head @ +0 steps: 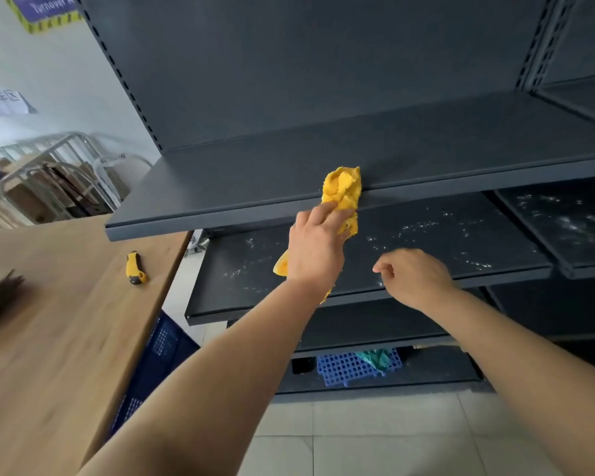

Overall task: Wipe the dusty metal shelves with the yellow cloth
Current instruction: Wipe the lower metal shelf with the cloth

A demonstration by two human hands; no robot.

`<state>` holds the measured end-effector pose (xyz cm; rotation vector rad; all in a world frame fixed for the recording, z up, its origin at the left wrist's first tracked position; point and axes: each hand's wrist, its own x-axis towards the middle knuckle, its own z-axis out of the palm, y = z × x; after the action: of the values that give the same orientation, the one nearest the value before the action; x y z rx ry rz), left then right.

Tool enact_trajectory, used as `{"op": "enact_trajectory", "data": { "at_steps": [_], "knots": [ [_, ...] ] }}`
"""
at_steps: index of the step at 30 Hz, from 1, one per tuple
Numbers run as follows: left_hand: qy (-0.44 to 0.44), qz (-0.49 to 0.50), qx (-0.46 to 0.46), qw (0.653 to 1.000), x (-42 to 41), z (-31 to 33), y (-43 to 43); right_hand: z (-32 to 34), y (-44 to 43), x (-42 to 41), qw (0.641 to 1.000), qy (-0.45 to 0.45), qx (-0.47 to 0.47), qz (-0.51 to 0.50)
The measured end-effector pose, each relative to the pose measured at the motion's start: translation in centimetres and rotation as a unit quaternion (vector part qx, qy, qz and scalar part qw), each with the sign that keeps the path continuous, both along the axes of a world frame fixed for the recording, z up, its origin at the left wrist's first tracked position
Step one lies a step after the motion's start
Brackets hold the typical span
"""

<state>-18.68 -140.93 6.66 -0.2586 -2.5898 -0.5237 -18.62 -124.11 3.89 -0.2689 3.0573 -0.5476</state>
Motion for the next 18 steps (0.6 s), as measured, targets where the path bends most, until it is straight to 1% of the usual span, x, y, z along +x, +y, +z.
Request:
{"op": "enact_trajectory", "data": {
  "at_steps": [1,3,4,5,6,8,9,13,16,17,18],
  "knots": [
    [-0.02,0.002,0.005,1.0,0.8,-0.7,-0.9,-0.2,-0.7,0.6,1.0,-0.001,0.0,0.001],
    [-0.088,0.019,0.02,0.996,2.4,-2.4,-2.8,-0.5,-2.2,1.8,1.0,-0.001,-0.002,0.009],
    [-0.134,0.039,0.044,0.989,3.2,-3.3,-3.8,-0.7,-3.0,2.4,1.0,-0.003,-0.003,0.013],
    [-0.185,0.067,0.092,0.976,3.9,-4.0,-4.7,-0.8,-3.9,3.1,1.0,-0.007,-0.003,0.017],
    [-0.235,0.095,0.169,0.953,4.5,-4.4,-5.8,-1.0,-4.8,3.7,1.0,-0.012,-0.003,0.021],
    [-0.306,0.12,0.347,0.879,5.9,-5.2,-7.8,-1.4,-6.7,4.9,0.999,-0.02,-0.001,0.034],
    [-0.328,0.121,0.39,0.852,6.6,-5.6,-8.9,-1.7,-7.7,5.4,0.999,-0.026,-0.002,0.042],
    [-0.388,0.063,0.415,0.821,9.2,-6.6,-12.6,-2.9,-11.5,7.3,0.996,-0.037,-0.005,0.078],
    [-0.422,0.012,0.475,0.772,10.5,-6.9,-14.9,-3.9,-14.0,8.4,0.995,-0.026,-0.026,0.093],
    [-0.428,0.003,0.481,0.765,10.8,-6.9,-15.6,-4.2,-14.7,8.6,0.995,-0.018,-0.033,0.087],
    [-0.432,-0.002,0.475,0.766,11.0,-7.0,-16.3,-4.5,-15.3,8.7,0.997,-0.009,-0.034,0.074]
  ]
}}
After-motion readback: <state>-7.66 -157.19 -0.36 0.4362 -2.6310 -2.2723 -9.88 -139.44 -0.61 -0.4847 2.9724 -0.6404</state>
